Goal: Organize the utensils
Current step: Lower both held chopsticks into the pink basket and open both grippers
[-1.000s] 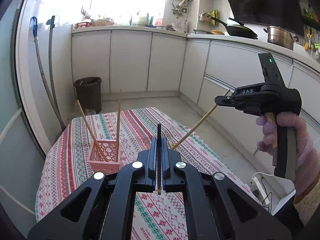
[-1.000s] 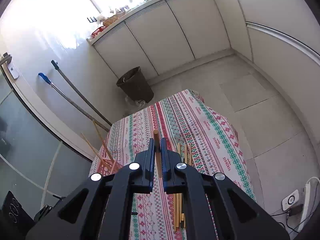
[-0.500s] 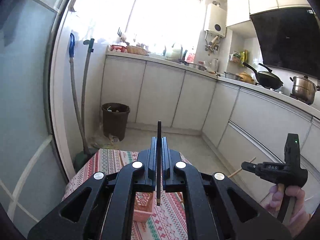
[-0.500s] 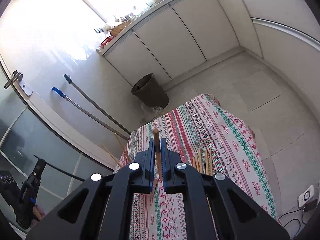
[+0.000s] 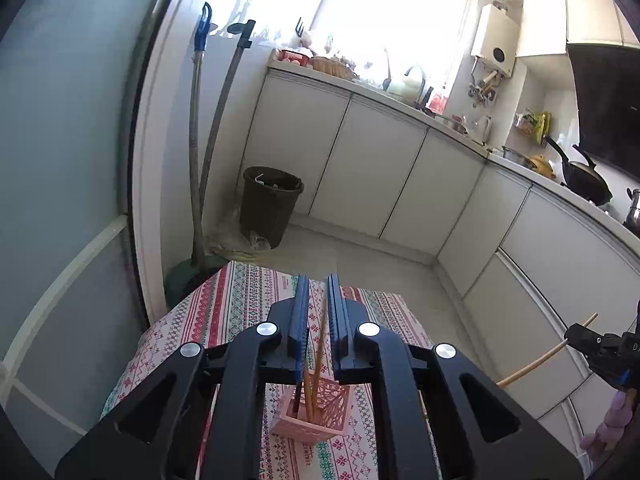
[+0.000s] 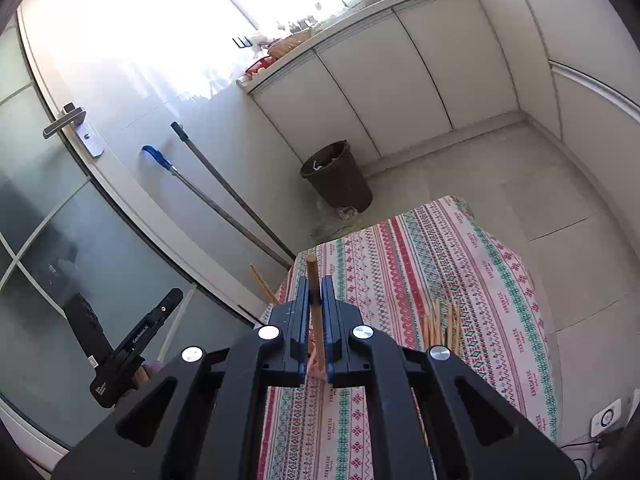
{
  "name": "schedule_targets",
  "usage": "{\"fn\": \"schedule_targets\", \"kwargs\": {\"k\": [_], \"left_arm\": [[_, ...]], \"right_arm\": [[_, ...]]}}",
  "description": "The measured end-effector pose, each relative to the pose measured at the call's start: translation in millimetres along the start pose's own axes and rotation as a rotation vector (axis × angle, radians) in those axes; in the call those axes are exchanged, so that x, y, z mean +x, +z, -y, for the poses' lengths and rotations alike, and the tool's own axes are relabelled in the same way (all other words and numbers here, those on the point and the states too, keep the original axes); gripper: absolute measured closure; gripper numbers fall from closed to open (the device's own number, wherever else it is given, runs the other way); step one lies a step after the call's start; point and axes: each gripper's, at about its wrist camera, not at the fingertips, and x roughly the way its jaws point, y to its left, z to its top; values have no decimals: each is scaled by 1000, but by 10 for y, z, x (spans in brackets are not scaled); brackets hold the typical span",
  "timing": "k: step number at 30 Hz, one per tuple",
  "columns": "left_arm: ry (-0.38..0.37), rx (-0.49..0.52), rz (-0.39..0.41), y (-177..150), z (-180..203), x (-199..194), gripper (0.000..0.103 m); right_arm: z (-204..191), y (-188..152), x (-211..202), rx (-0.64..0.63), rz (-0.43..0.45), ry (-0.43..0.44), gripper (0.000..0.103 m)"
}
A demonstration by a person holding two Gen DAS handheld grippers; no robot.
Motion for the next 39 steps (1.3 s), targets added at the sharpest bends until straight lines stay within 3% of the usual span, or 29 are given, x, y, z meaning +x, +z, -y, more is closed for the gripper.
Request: {"fn": "schedule_targets", "kwargs": {"k": [3,10,14,18,20,22,30,34,39], "left_arm": [[7,-18,25,27,-39,-108,80],[13,-31,117,180,-132,-420,78],[5,-44,142,230,-189,-501,72],[5,-54,114,205,-261,-437,72],[-2,-62,95,192,-280,-391,72],[-6,-62,86,180,-274,-363,72],[-14,-11,53,114,-75,-274,69],[-15,31,27,26,68,-190,65],[-16,90,-12,-130,234,-86,50]], "right_arm": [[-154,32,30,-14,8,11,97],[-513,142,319,-72,8,-16,97],[-646,217,623,-100,-9,-50,97],[-622,216,1019,-92,-62,-85,96],[-558,194,1206,-71,-90,-98,93],[-479,161,1309,-39,-104,-101,83],[-448,29,1202,-84,-86,-138,82],[-434,-60,1126,-112,-86,-169,77],[-422,-177,1052,-148,-81,-209,68]]}}
